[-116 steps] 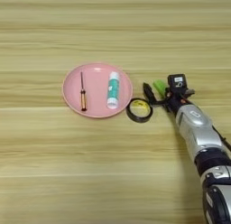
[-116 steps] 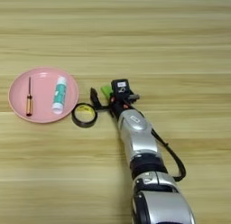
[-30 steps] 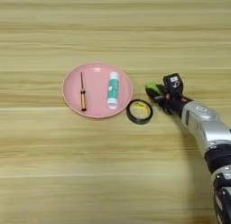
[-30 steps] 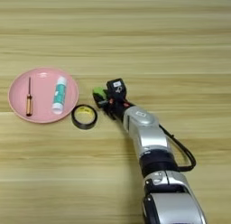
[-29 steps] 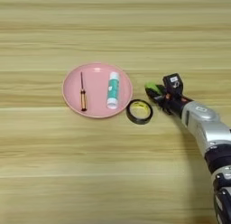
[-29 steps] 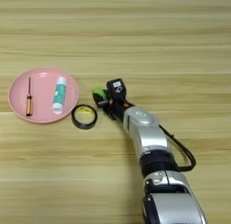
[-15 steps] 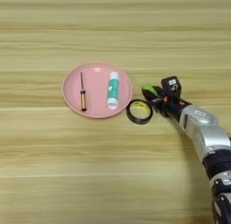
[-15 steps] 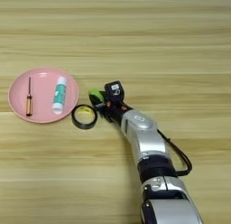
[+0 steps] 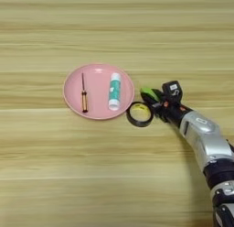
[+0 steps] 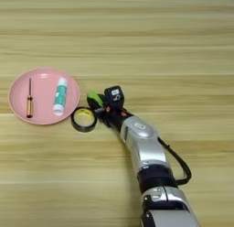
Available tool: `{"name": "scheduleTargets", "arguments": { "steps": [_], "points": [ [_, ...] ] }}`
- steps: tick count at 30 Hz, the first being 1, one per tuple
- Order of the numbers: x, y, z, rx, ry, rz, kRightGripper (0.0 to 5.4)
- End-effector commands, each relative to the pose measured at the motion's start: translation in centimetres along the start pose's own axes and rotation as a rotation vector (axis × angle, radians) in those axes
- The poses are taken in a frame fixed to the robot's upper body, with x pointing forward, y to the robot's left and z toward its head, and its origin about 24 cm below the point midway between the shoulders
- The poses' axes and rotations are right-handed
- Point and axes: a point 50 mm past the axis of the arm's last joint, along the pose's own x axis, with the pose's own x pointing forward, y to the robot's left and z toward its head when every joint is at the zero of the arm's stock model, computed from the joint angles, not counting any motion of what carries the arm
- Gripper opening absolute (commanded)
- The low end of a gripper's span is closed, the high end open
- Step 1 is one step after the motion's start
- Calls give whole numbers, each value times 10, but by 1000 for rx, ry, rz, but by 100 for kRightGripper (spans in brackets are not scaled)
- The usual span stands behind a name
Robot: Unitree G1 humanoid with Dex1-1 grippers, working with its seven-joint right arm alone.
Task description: Move the objects on the table
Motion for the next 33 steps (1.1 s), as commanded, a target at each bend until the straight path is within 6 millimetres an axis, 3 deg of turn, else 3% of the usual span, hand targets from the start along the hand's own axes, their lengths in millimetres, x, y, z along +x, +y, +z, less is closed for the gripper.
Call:
{"name": "scheduleTargets", "arguments": {
  "steps": [1,33],
  "points": [
    [3,-3,12,-20,-38,-17,140],
    [2,-4,23,-23,-139,-28,140]
  ]
}}
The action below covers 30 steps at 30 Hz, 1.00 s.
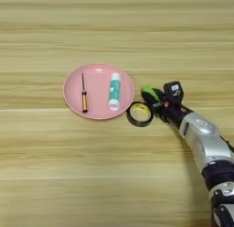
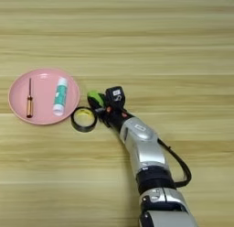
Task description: Move the objects on the table
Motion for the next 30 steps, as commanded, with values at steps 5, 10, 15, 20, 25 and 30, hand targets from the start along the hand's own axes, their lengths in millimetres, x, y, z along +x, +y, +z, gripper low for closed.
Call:
{"name": "scheduleTargets", "arguments": {
  "steps": [5,10,15,20,25,30],
  "points": [
    [4,-2,26,-47,-117,-7,140],
    [3,-2,29,-54,-139,-7,140],
    [1,-1,36,-66,-200,-3,140],
    [-1,-1,39,-67,-235,-9,140],
    [-2,-1,42,-69,-261,-13,140],
    [-3,-1,44,-69,-282,-12,140]
  ]
}}
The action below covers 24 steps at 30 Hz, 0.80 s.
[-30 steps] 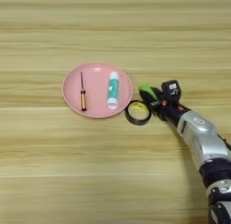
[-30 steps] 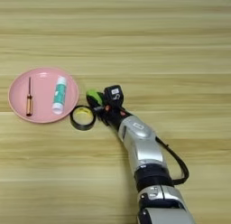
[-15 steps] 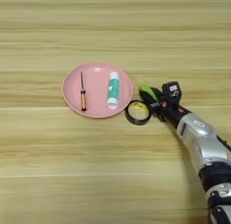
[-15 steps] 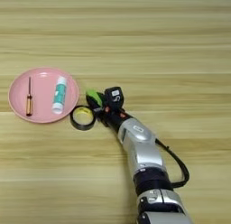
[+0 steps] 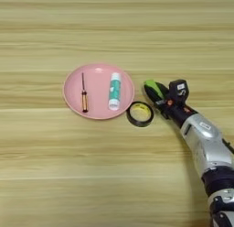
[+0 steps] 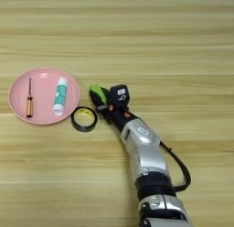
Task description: Move the objects on the table
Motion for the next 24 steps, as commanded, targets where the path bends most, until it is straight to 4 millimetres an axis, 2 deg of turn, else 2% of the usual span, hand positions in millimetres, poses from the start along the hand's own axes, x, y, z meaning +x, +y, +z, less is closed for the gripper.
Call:
{"name": "scheduleTargets", "arguments": {
  "steps": [1,24],
  "points": [
    [10,-2,35,-65,-145,10,140],
    [2,5,54,-42,-312,70,140]
  ]
}}
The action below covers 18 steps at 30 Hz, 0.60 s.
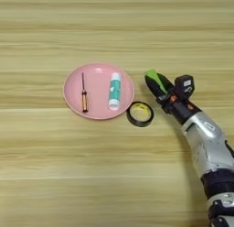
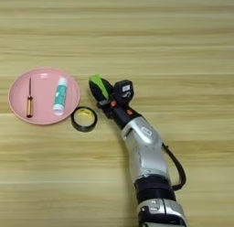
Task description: Move the objects on the table
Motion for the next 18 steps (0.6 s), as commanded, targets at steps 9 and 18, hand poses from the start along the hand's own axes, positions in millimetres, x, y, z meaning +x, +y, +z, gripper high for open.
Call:
{"name": "scheduleTargets", "arguments": {
  "steps": [9,18],
  "points": [
    [10,6,41,-65,-209,75,140],
    [8,10,45,-61,-242,110,140]
  ]
}}
